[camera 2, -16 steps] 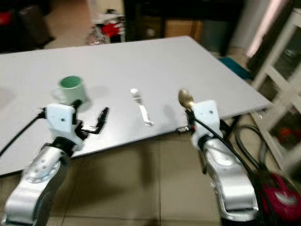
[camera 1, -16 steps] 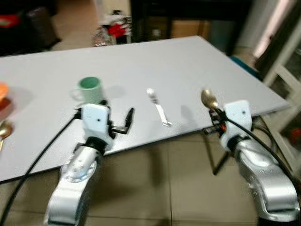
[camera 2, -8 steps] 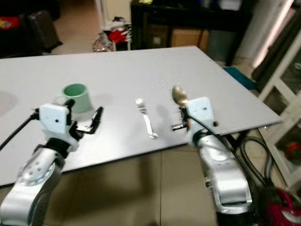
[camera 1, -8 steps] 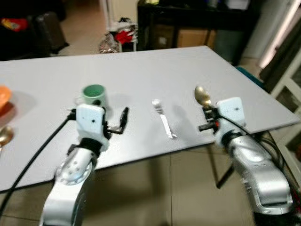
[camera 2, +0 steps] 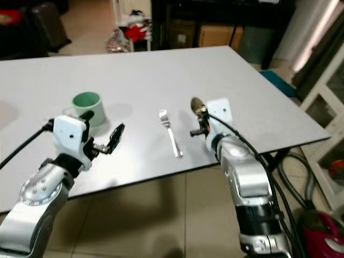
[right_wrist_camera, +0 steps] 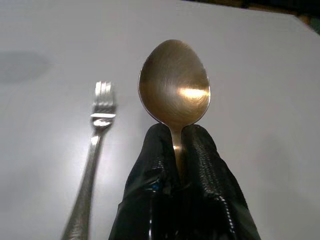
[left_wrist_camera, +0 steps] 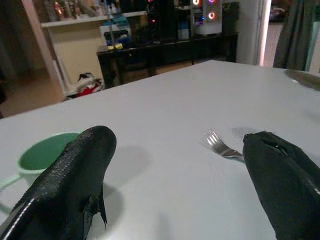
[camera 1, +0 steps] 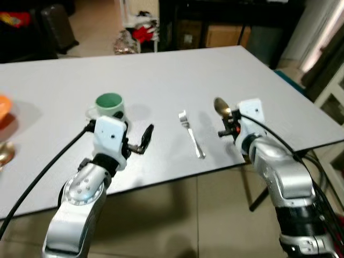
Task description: Setting the table
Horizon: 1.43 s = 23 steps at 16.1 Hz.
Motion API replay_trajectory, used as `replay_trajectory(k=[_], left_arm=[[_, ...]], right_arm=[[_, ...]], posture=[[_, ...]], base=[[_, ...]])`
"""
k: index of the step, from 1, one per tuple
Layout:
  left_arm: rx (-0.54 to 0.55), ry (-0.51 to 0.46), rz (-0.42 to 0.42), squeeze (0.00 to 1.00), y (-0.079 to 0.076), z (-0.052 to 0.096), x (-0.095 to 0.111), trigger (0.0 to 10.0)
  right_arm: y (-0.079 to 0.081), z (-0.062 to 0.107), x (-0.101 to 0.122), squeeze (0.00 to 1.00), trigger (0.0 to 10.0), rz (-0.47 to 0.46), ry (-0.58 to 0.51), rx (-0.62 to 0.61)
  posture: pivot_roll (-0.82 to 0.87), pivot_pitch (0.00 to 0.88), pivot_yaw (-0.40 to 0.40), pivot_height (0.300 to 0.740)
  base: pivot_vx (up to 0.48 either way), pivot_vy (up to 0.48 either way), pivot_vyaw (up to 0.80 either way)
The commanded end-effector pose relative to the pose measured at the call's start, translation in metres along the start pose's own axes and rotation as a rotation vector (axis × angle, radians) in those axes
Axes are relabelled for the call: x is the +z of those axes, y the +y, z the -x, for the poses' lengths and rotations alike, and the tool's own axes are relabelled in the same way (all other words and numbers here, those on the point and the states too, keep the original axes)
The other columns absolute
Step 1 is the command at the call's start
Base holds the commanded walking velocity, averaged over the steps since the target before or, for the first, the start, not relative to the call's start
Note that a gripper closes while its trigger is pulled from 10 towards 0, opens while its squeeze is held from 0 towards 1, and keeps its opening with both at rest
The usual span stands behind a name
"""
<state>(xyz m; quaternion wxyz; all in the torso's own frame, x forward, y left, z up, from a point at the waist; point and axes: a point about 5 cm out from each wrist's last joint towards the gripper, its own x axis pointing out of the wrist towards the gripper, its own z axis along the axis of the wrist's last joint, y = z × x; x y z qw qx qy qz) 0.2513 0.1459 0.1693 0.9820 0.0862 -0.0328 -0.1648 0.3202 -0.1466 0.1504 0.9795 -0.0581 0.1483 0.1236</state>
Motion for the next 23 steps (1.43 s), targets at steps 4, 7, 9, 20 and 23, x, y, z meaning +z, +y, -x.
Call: replay_trajectory(k=[4,7,9,20,23], left_arm=[[-0.256,0.038,-0.013,0.0,-0.013,-0.001,-0.001,10.0],[-0.412,0.071,-0.046,0.0,-0.012,-0.001,0.002,10.0],[-0.424,0.074,-0.056,0.0,-0.009,-0.003,0.004,10.0],[-0.459,0.114,-0.046,0.0,-0.011,0.008,0.003,10.0],[-0.464,0.119,-0.047,0.0,-0.01,0.009,0.004,10.0]], right_arm=[[-0.007,-0.03,-0.001,0.0,10.0,0.017,0.091,-0.016],[-0.003,-0.05,0.007,0.0,10.0,-0.056,0.07,-0.004],[0.004,-0.058,0.008,0.0,10.0,-0.014,0.042,0.0],[0.033,-0.076,-0.013,0.0,10.0,-0.038,0.097,-0.044],[0.035,-0.079,-0.011,0.0,10.0,-0.002,0.096,-0.076]], posture=[[-0.01,0.024,0.006,0.74],[-0.01,0.044,0.032,0.74],[-0.01,0.062,0.048,0.74],[0.03,0.097,0.056,0.74],[0.04,0.092,0.058,0.74]], base=[[0.0,0.0,0.0],[0.0,0.0,0.0],[0.0,0.0,0.0],[0.0,0.0,0.0],[0.0,0.0,0.0]])
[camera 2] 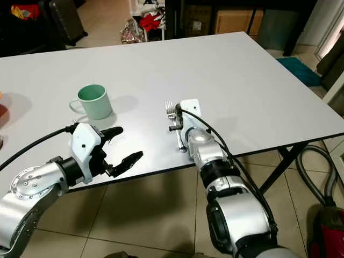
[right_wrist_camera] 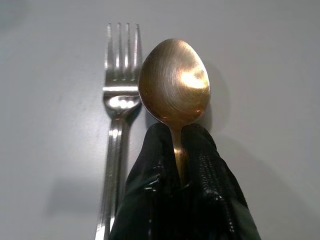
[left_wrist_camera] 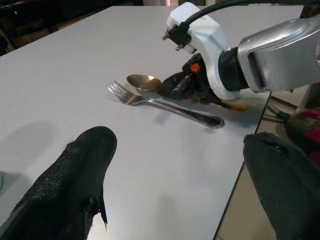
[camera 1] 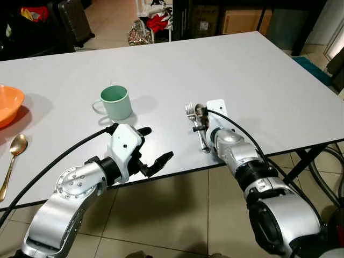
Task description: Setting the table
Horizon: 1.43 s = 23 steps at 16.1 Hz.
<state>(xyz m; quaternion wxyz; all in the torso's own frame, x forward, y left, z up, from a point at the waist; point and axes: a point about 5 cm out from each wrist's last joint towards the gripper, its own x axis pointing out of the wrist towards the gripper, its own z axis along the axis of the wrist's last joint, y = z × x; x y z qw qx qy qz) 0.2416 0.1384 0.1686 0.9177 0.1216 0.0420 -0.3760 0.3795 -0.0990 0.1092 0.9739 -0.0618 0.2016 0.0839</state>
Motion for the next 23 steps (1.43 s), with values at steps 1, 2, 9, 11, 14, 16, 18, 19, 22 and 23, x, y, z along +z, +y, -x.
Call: replay_trajectory(k=[1,2,9,11,14,16,18,19,22,23], left_arm=[[-0.011,0.001,-0.005,0.0,-0.0016,0.0029,0.0026,10.0],[-0.016,0.002,-0.005,0.0,-0.0025,0.0033,0.0025,10.0],[-0.026,0.012,-0.01,0.0,-0.0035,0.0067,0.0037,10.0],[-0.032,0.018,-0.008,0.0,-0.0044,0.0087,0.0038,10.0],[-0.036,0.022,-0.008,0.0,-0.0055,0.0092,0.0037,10.0],[-0.038,0.024,-0.007,0.0,-0.0052,0.0094,0.0041,10.0],[-0.038,0.027,-0.008,0.0,-0.0047,0.0097,0.0042,10.0],[-0.039,0.026,-0.007,0.0,-0.0047,0.0096,0.0043,10.0],[-0.042,0.028,-0.007,0.0,-0.0048,0.0096,0.0043,10.0],[-0.042,0.029,-0.008,0.0,-0.0048,0.0096,0.0043,10.0]], right_arm=[[0.0013,-0.0008,0.0048,0.0,10.0,0.024,-0.017,-0.015],[-0.0005,-0.0012,0.0062,0.0,10.0,0.037,-0.025,-0.031],[-0.0057,-0.0031,0.0069,0.0,10.0,0.063,-0.025,-0.024],[-0.0048,-0.0035,0.0089,0.0,10.0,0.055,-0.027,0.002],[-0.0053,-0.0038,0.0098,0.0,10.0,0.047,-0.025,0.003],[-0.0054,-0.004,0.0104,0.0,10.0,0.043,-0.025,0.005],[-0.0076,-0.004,0.0104,0.0,10.0,0.045,-0.019,-0.007],[-0.0077,-0.004,0.0104,0.0,10.0,0.046,-0.018,-0.007],[-0.008,-0.004,0.0095,0.02,10.0,0.04,-0.017,0.007],[-0.0086,-0.004,0.0092,0.27,10.0,0.042,-0.015,0.005]], posture=[[0.04,0.092,0.058,0.74],[0.05,0.089,0.059,0.74],[0.07,0.102,0.058,0.74],[0.08,0.105,0.054,0.74],[0.08,0.106,0.052,0.74],[0.08,0.105,0.054,0.74],[0.08,0.105,0.056,0.74],[0.08,0.105,0.056,0.74],[0.08,0.104,0.057,0.74],[0.08,0.104,0.057,0.74]], base=[[0.0,0.0,0.0],[0.0,0.0,0.0],[0.0,0.0,0.0],[0.0,0.0,0.0],[0.0,0.0,0.0],[0.0,0.0,0.0],[0.0,0.0,0.0],[0.0,0.0,0.0],[0.0,0.0,0.0],[0.0,0.0,0.0]])
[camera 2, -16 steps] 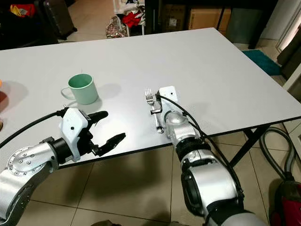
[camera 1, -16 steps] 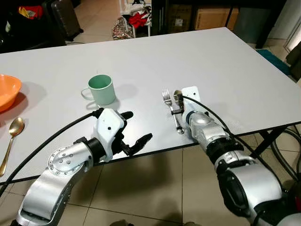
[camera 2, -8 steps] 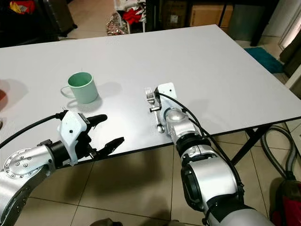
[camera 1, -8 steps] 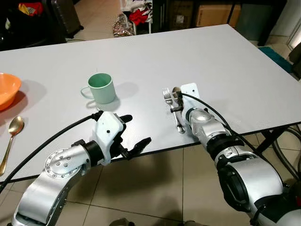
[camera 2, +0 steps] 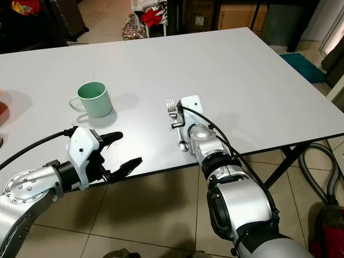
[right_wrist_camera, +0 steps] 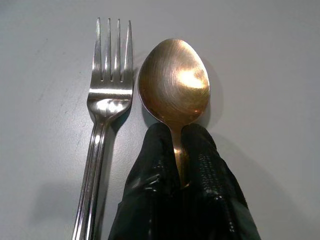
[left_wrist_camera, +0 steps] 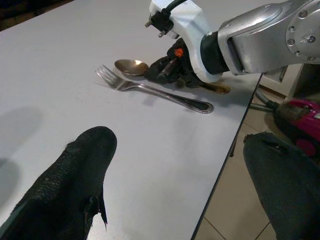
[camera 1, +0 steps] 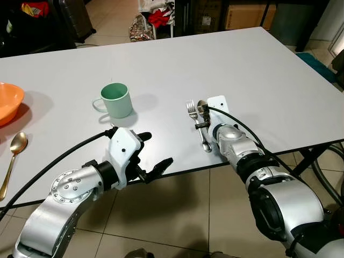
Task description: Setting the table
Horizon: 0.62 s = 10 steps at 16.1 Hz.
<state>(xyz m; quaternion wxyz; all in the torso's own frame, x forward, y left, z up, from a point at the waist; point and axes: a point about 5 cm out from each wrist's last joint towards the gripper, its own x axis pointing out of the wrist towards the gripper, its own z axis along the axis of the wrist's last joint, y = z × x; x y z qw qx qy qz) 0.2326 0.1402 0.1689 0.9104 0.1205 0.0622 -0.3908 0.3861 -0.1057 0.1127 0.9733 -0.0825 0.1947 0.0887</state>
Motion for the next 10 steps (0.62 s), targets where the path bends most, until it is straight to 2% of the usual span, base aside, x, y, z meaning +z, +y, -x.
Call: replay_trajectory(k=[1,2,3,4,6,8,10], left_arm=[[-0.005,-0.004,-0.022,0.0,0.0,0.002,0.004,10.0],[-0.006,-0.004,-0.022,0.0,0.0,0.002,0.005,10.0],[-0.006,-0.005,-0.021,0.0,0.0,0.001,0.005,10.0],[-0.007,-0.005,-0.021,0.0,0.0,0.001,0.005,10.0],[-0.007,-0.005,-0.021,0.0,0.0,0.0,0.004,10.0],[-0.007,-0.006,-0.021,0.0,0.0,0.0,0.004,10.0],[-0.01,-0.019,-0.018,0.0,0.0,-0.002,0.005,10.0]], right_arm=[[-0.002,0.0,0.004,0.53,10.0,-0.002,-0.003,0.001],[-0.002,0.0,0.004,0.64,10.0,-0.005,-0.002,0.0],[-0.003,0.0,0.004,0.65,10.0,-0.007,-0.001,0.0],[-0.004,0.0,0.004,0.92,10.0,-0.007,0.001,0.001],[-0.005,0.0,0.002,1.0,10.0,-0.008,0.005,0.001],[-0.006,0.0,0.0,1.0,10.0,-0.01,0.008,-0.001],[-0.005,0.0,0.011,1.0,10.0,-0.085,-0.049,0.071]], posture=[[0.08,0.105,0.059,0.74],[0.08,0.105,0.059,0.74],[0.08,0.104,0.059,0.74],[0.08,0.104,0.059,0.74],[0.08,0.098,0.059,0.74],[0.08,0.098,0.058,0.74],[0.07,0.076,0.056,0.74]], base=[[0.0,0.0,0.0],[0.0,0.0,0.0],[0.0,0.0,0.0],[0.0,0.0,0.0],[0.0,0.0,0.0],[0.0,0.0,0.0],[0.0,0.0,0.0]])
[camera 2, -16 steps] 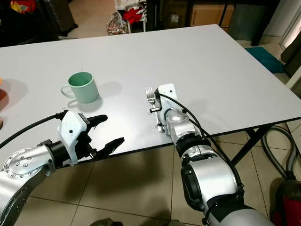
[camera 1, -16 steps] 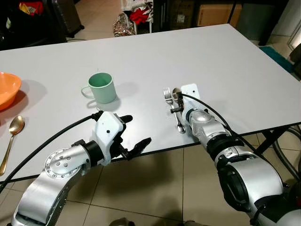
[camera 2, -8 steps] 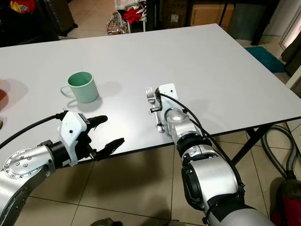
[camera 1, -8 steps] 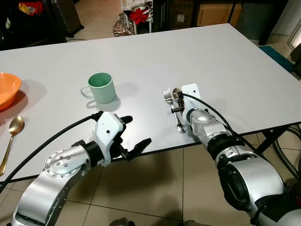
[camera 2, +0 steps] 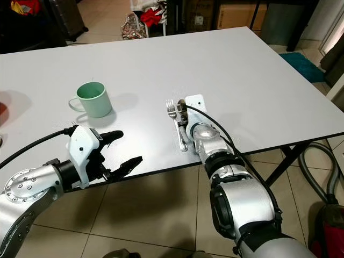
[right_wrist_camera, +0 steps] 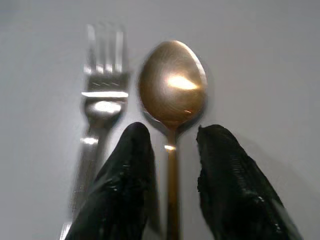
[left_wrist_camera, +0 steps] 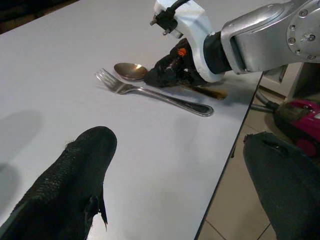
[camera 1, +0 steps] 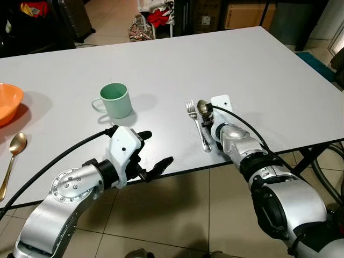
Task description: Setting the table
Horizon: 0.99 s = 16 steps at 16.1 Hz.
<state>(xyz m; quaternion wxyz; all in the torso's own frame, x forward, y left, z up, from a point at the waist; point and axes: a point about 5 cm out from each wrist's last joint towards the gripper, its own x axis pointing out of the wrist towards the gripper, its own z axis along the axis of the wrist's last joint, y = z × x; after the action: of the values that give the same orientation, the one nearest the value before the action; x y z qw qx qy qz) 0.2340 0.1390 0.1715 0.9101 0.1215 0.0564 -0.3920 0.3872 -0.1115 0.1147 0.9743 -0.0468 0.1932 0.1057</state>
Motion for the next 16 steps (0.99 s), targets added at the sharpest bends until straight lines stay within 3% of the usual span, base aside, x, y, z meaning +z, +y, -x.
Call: replay_trajectory(k=[1,5,7,8,9,10,12,15,16], left_arm=[[-0.008,-0.022,-0.001,0.0,-0.001,-0.001,0.004,10.0],[0.015,-0.096,0.07,0.0,0.001,-0.002,0.008,10.0],[0.015,-0.102,0.076,0.0,0.0,-0.003,0.008,10.0],[0.042,-0.118,0.083,0.0,0.0,-0.002,0.008,10.0],[0.06,-0.124,0.084,0.0,0.0,-0.002,0.008,10.0],[0.148,-0.135,0.086,0.0,0.004,0.0,0.008,10.0],[0.431,-0.146,0.115,0.0,0.012,0.012,0.004,10.0],[0.537,-0.131,0.159,0.0,0.0,0.022,-0.004,10.0],[0.542,-0.121,0.144,0.0,-0.001,0.021,-0.006,10.0]], right_arm=[[0.0,0.0,0.012,1.0,10.0,-0.03,-0.054,0.036],[-0.024,0.014,0.035,1.0,10.0,-0.035,-0.207,0.029],[-0.027,0.04,0.048,1.0,10.0,0.021,-0.312,0.065],[-0.025,0.061,0.048,1.0,10.0,0.06,-0.363,0.079],[-0.024,0.071,0.047,1.0,10.0,0.078,-0.382,0.079],[-0.021,0.096,0.042,1.0,10.0,0.154,-0.476,0.058],[-0.013,0.137,-0.002,1.0,10.0,0.085,-0.444,0.067],[0.005,0.178,-0.033,1.0,10.0,0.018,-0.391,0.092],[0.005,0.182,-0.036,1.0,10.0,0.037,-0.393,0.068]], posture=[[0.07,0.072,0.053,0.74],[0.03,0.04,0.066,0.74],[0.01,0.031,0.073,0.74],[-0.01,0.028,0.071,0.74],[-0.01,0.027,0.07,0.74],[-0.02,0.025,0.066,0.74],[-0.03,0.023,0.063,0.74],[-0.05,0.023,0.079,0.74],[-0.06,0.024,0.079,0.74]], base=[[0.0,0.0,0.0],[0.0,0.0,0.0],[0.0,0.0,0.0],[0.0,0.0,0.0],[0.0,0.0,0.0],[0.0,0.0,0.0],[0.0,0.0,0.4],[0.0,0.0,0.8],[0.0,0.0,0.8]])
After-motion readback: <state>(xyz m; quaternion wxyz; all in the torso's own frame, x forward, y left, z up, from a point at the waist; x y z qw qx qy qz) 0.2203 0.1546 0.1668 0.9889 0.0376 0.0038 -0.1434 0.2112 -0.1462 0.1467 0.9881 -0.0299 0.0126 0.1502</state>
